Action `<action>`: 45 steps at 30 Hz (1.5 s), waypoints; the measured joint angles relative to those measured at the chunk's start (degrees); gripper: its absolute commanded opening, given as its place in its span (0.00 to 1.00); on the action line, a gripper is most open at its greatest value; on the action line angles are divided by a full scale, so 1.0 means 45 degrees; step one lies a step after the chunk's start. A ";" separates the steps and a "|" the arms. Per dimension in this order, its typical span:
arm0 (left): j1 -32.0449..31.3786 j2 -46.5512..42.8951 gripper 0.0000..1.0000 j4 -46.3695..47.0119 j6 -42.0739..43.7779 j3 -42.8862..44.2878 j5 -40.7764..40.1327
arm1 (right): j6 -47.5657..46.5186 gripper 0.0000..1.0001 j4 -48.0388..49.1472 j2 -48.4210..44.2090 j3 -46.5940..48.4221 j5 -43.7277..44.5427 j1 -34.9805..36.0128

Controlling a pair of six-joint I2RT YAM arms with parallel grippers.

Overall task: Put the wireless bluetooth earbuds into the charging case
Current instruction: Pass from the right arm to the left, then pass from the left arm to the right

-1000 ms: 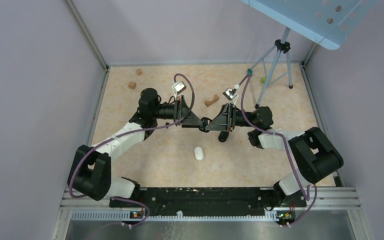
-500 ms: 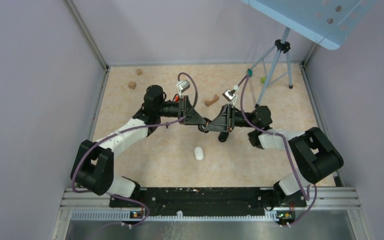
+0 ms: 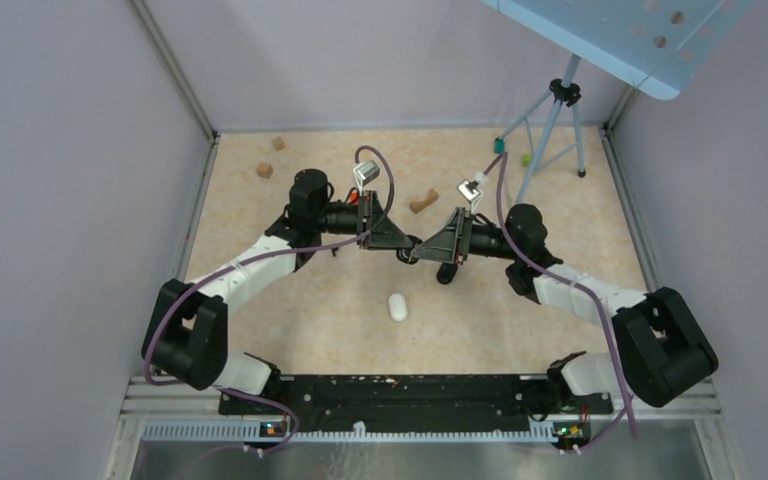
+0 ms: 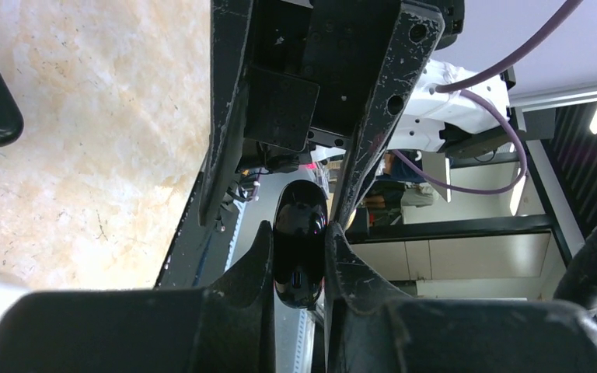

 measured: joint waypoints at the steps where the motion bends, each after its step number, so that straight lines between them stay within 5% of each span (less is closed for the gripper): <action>1: 0.0015 0.0000 0.00 0.0141 -0.0112 0.0000 -0.0010 | -0.0233 0.61 -0.0447 -0.0243 0.0015 0.0248 -0.0005; 25: 0.0345 -0.0554 0.00 0.1258 -0.1093 -0.0005 0.0053 | 0.0962 0.61 0.1005 -0.0675 -0.1360 0.1783 -0.0194; 32: 0.0374 -0.0588 0.00 0.1268 -0.1132 -0.0005 0.0345 | 0.0884 0.68 0.1141 -0.1943 -0.1962 0.2098 -0.0223; 45: 0.0515 -0.0602 0.00 0.1923 -0.1569 0.0000 0.0777 | 0.1739 0.64 0.4075 -0.2055 -0.2671 0.3351 0.0068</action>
